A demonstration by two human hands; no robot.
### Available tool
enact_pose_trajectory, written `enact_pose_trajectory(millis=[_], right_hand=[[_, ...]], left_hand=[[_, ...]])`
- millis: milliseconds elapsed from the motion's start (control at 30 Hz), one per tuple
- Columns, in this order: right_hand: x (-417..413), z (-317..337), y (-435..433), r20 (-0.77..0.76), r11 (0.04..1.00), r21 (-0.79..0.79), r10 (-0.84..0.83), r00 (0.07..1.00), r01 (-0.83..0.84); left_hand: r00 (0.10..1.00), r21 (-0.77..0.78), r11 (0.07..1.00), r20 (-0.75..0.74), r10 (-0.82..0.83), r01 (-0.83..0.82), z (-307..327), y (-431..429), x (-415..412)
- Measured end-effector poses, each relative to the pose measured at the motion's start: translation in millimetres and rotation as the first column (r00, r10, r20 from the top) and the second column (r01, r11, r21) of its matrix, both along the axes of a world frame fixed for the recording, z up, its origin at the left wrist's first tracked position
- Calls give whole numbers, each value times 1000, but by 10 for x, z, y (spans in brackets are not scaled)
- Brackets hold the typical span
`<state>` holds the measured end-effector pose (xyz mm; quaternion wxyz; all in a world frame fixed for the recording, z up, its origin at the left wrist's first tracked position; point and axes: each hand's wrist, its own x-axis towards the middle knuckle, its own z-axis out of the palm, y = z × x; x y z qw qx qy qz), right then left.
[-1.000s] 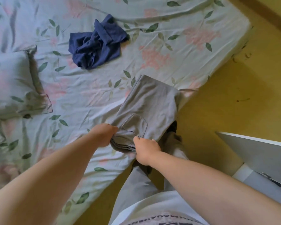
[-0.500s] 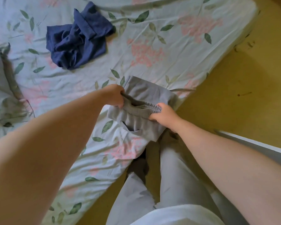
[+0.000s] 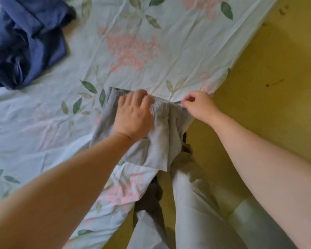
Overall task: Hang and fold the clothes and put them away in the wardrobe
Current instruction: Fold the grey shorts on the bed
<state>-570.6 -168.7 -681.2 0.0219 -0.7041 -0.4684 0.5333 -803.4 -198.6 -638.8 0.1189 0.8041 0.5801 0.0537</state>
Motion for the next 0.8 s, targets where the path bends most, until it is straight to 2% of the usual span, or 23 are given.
enact_pose_trajectory(millis=[67, 100, 133, 200, 267, 367, 433, 567, 700, 800], right_hand=[[87, 21, 12, 5, 983, -86, 164, 986, -163], [103, 40, 20, -1, 968, -119, 222, 975, -220], [111, 59, 28, -20, 958, -151, 245, 969, -245], [122, 95, 21, -89, 946, -232, 214, 973, -229], [125, 101, -6, -136, 919, -326, 189, 973, -224], [90, 87, -58, -162, 905, -343, 206, 965, -251], [67, 70, -85, -213, 908, -350, 160, 964, -228], [85, 92, -48, -225, 913, -342, 149, 963, -221], [89, 169, 49, -178, 975, -200, 62, 982, -98], [55, 167, 3, -102, 990, -121, 54, 993, -66]], left_hand=[[938, 6, 942, 93, -334, 335, 10, -305, 302], [894, -76, 893, 108, -436, 444, 2, -445, 442], [855, -231, 824, 99, -509, 517, -15, -567, 559], [806, -556, 671, -3, -592, 490, -56, -774, 730], [817, -662, 649, -94, -569, 375, -124, -906, 804], [840, -696, 680, -209, -501, 232, -202, -1036, 810], [830, -709, 673, -232, -507, 213, -217, -1081, 798], [821, -713, 656, -207, -532, 246, -241, -1129, 774], [819, -662, 688, -193, -540, 298, -245, -1208, 693], [807, -646, 670, -138, -574, 366, -268, -1301, 624]])
